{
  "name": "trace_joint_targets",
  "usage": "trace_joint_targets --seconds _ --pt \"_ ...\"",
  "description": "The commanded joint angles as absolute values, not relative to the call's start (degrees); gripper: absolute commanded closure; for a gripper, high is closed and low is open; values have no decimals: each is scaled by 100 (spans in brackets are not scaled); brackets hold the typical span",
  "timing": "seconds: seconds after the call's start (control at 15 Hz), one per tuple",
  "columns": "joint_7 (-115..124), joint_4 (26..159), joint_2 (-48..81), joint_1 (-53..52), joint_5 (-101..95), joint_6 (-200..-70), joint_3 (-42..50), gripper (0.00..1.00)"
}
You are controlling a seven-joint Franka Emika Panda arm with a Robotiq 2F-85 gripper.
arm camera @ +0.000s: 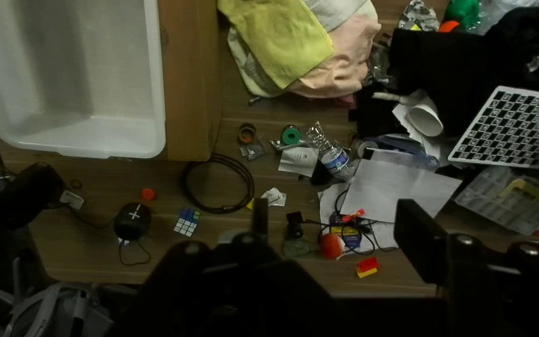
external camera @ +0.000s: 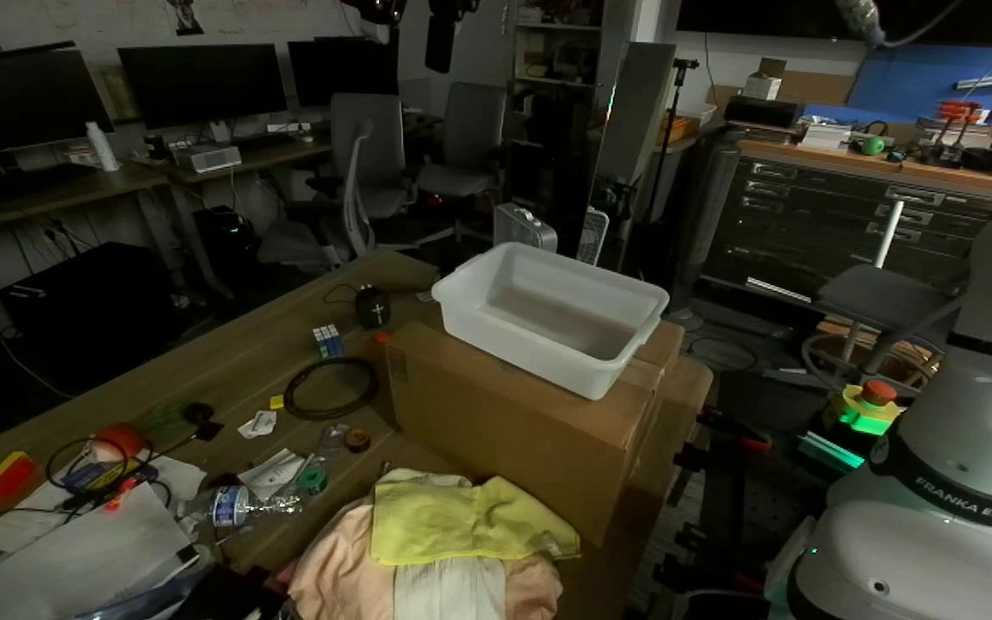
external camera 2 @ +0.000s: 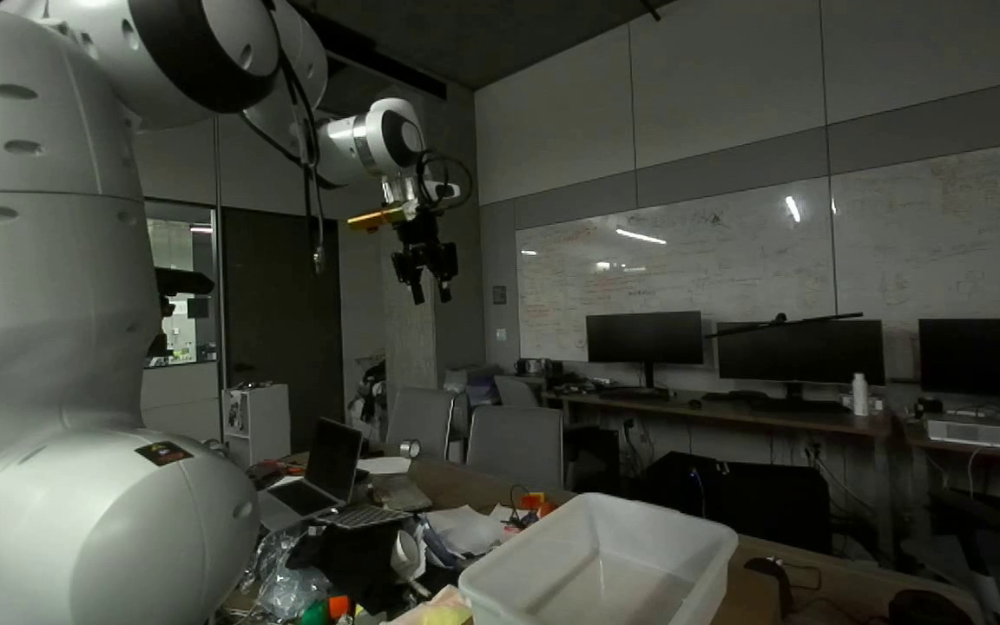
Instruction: Remove the clothes from the storage box
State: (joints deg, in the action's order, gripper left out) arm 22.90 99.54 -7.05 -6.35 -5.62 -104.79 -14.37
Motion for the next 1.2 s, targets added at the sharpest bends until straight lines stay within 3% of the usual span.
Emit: trace_joint_targets --seconds 0.0,0.73,1.13 --pt "2025 9902 -698 -664 -649 -9999 -1249 0" --pt "1273 12405 -1903 -476 -319 -10176 -565 0" --pt "1371 13571 -2500 -328 -47 -11127 -354 0"
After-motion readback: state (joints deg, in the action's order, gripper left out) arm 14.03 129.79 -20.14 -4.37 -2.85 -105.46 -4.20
